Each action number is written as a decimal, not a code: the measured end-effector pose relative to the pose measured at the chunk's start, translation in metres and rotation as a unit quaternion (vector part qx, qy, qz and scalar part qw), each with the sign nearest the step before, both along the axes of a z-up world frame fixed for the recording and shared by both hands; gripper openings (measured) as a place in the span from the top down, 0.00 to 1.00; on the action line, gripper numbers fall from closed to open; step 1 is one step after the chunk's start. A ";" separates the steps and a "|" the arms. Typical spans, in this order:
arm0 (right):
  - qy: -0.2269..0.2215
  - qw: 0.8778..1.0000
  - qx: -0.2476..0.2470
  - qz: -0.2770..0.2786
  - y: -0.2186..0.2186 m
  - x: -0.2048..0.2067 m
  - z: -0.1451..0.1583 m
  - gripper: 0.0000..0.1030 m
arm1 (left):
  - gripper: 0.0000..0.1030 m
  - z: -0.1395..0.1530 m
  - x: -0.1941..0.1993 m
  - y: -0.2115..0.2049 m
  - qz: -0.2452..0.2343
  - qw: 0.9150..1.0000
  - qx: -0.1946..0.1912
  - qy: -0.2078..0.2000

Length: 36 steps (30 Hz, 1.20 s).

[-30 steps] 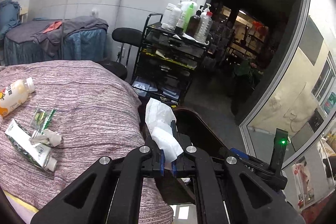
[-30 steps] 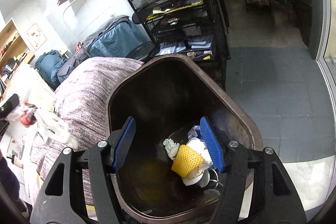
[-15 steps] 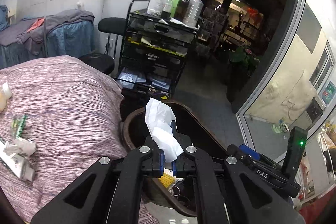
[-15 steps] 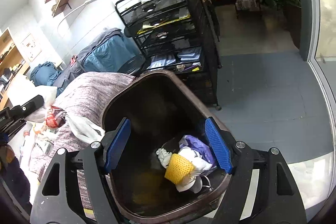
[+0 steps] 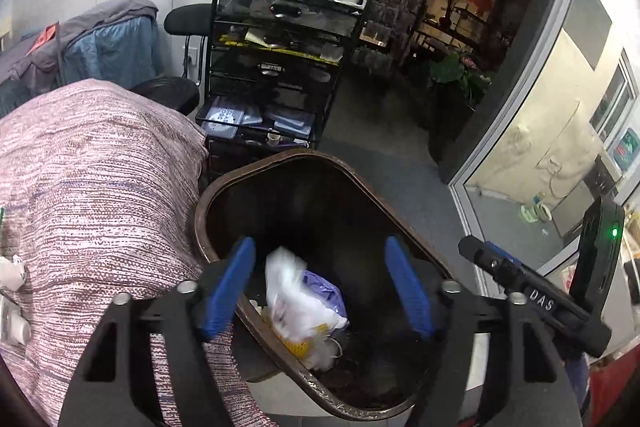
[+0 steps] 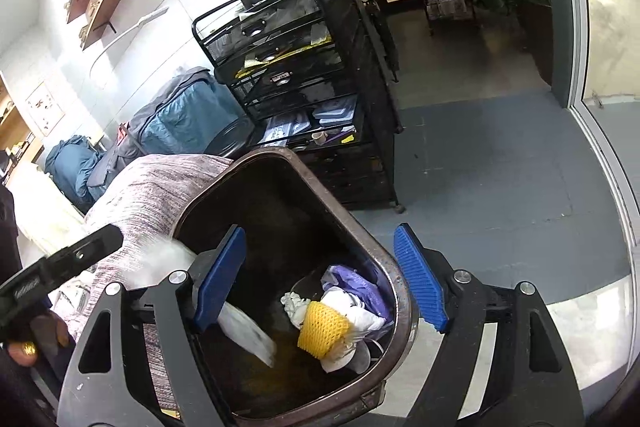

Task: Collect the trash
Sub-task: 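Lower the white tissue into the bin and open the left gripper, then move both tools back over the remaining trash on the bed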

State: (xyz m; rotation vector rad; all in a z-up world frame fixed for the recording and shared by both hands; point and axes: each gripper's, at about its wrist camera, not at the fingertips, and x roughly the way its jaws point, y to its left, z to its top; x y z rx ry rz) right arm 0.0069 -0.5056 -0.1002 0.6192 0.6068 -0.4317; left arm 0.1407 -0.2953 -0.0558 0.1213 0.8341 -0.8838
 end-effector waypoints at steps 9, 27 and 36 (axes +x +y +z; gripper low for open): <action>-0.013 1.000 -0.006 0.025 0.011 0.006 0.004 0.26 | 0.10 0.011 -0.019 0.006 0.001 0.999 0.015 -0.051; -0.030 0.990 -0.026 0.139 0.074 0.050 0.021 0.26 | 0.06 0.044 -0.035 0.080 0.061 0.992 0.013 -0.109; -0.038 0.976 -0.037 0.211 0.120 0.079 0.035 0.26 | 0.06 0.044 -0.025 0.134 0.119 0.987 0.019 -0.108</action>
